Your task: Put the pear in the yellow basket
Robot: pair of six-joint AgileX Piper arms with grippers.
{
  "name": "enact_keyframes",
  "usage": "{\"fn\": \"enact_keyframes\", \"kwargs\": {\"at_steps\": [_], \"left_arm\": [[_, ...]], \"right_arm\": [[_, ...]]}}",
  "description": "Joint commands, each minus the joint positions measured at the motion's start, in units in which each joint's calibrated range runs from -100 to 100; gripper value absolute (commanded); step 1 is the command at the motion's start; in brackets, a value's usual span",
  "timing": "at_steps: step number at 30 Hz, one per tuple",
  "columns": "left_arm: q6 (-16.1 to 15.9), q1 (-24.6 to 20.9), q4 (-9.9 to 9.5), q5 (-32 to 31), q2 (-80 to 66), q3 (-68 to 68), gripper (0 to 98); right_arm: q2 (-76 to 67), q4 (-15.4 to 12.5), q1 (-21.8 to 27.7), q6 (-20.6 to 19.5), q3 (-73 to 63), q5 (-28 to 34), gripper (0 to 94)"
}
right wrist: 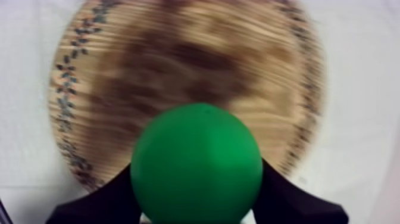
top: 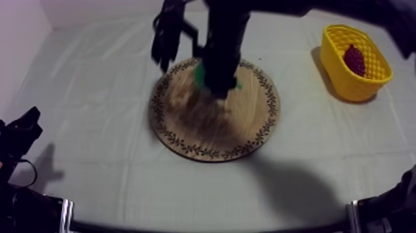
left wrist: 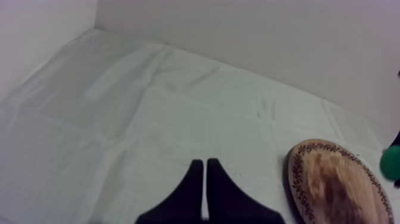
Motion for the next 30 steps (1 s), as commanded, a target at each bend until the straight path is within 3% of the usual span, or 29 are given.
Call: {"fn": "enact_keyframes", "kwargs": {"at_steps": [1, 7, 14, 30], "left_arm": [[0.0, 0.0, -0.02, 0.0, 0.0, 0.0, 0.1], [0.0, 0.0, -0.02, 0.0, 0.0, 0.0, 0.1], [0.0, 0.0, -0.02, 0.0, 0.0, 0.0, 0.1], [0.0, 0.0, -0.02, 0.0, 0.0, 0.0, 0.1]], "right_arm": [[-6.0, 0.8, 2.5, -0.4, 0.3, -0.8, 42.4], [-14.5, 3.6, 9.6, -2.6, 2.4, -3.8, 43.5], [-20.6, 6.4, 18.0, -7.9, 4.3, -6.1, 44.9], [-21.6, 12.2, 31.7, -20.7, 15.2, -9.7, 47.2]]}}
